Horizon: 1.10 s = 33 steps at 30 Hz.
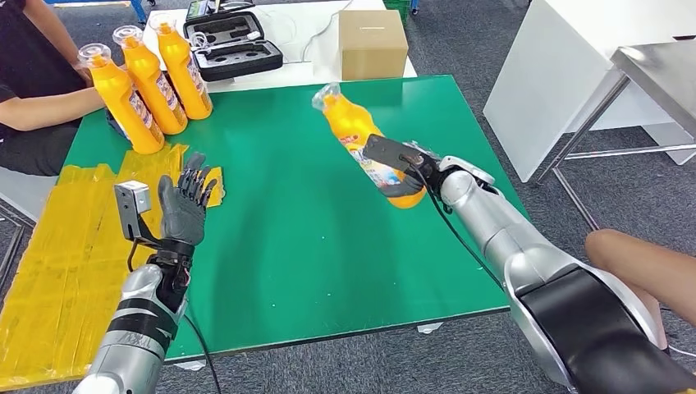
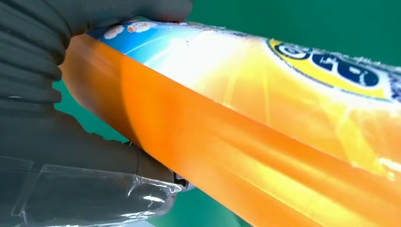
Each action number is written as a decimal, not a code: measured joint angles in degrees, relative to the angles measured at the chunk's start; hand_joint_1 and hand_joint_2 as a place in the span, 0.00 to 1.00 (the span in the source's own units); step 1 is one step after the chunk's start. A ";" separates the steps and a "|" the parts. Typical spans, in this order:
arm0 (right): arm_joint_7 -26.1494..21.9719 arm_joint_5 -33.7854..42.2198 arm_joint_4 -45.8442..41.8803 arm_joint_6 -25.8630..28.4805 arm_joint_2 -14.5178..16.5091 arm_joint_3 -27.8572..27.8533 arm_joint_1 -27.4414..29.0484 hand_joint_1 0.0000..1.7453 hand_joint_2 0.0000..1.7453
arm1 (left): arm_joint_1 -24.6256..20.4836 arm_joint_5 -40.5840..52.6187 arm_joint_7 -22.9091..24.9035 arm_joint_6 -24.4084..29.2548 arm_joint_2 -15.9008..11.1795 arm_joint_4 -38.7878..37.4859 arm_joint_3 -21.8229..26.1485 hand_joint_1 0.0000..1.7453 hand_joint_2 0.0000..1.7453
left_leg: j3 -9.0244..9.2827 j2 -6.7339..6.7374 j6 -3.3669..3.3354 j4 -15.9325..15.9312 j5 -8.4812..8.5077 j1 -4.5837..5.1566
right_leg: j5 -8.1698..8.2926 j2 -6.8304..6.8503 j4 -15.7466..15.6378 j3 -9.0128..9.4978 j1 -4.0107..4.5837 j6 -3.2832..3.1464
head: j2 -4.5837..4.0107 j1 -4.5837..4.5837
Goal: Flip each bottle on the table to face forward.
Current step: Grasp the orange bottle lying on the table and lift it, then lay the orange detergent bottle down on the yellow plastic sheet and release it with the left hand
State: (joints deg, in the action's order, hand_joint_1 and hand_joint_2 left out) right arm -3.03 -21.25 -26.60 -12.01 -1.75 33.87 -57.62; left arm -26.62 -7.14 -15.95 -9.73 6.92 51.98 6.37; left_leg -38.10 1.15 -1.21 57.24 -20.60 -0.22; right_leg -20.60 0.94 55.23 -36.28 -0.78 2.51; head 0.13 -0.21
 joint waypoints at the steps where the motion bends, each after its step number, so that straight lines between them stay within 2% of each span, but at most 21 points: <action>1: -0.06 0.26 -0.65 0.02 0.14 -0.86 -0.18 1.00 1.00 | 0.06 -0.38 0.09 -0.33 -0.03 -0.21 0.02 0.00 0.00 | -0.01 0.00 0.00 0.00 0.00 0.00 | -0.01 0.00 0.00 -0.02 0.00 0.00 | 0.00 0.00; 5: -0.29 0.79 -2.74 0.11 0.60 -2.83 -0.34 1.00 1.00 | 0.28 -1.48 0.36 -1.03 -0.21 -0.63 0.08 0.00 1.00 | -0.08 -0.05 0.00 0.00 0.00 0.00 | -0.03 0.04 0.00 -0.05 0.00 -0.01 | 0.00 0.01; 10: -1.81 2.14 -6.93 -0.06 2.48 -3.72 1.05 1.00 1.00 | 1.08 -3.47 0.77 -2.92 -0.26 -0.10 -0.97 0.00 1.00 | -0.11 0.02 0.00 0.00 0.00 0.00 | -0.01 -0.01 0.00 -0.12 0.00 0.00 | 0.00 0.02; 15: -1.26 2.36 -10.66 -0.38 7.37 -2.54 4.36 1.00 1.00 | 1.46 -4.38 1.31 -3.35 0.59 1.30 -3.52 0.00 1.00 | -0.15 0.08 0.01 -0.01 0.00 -0.03 | -0.03 -0.03 0.01 -0.25 0.03 -0.03 | 0.00 0.01; 20: -0.69 2.30 -11.32 -0.73 11.43 0.01 6.31 1.00 1.00 | 1.33 -5.56 1.51 -3.73 1.09 1.59 -5.44 0.00 1.00 | -0.23 0.08 0.02 -0.02 0.01 -0.05 | -0.04 -0.02 0.03 -0.32 0.05 -0.04 | 0.00 0.03; 27: -0.05 -0.18 -8.55 -0.07 18.49 7.08 9.74 1.00 1.00 | 0.42 -7.04 1.54 -4.57 2.38 1.61 -8.04 0.00 1.00 | -0.32 0.17 0.04 -0.02 0.00 -0.04 | -0.04 -0.03 0.02 -0.45 0.04 -0.05 | 0.00 0.02; 33: 0.12 0.20 -6.83 0.23 19.78 9.94 10.02 1.00 1.00 | 0.79 -7.73 1.36 -4.91 2.44 1.65 -8.38 0.00 1.00 | -0.39 0.17 0.05 -0.01 0.03 -0.04 | -0.02 -0.04 0.03 -0.50 0.03 -0.04 | 0.00 0.03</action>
State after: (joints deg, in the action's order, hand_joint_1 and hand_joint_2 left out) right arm -2.91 -21.05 -33.42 -11.78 18.03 43.82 -47.60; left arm -25.83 -14.87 -14.59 -14.64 9.35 53.63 -2.01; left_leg -38.49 1.32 -1.16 57.22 -20.58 -0.26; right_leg -20.62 0.90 55.26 -36.77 -0.75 2.47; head 0.13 -0.18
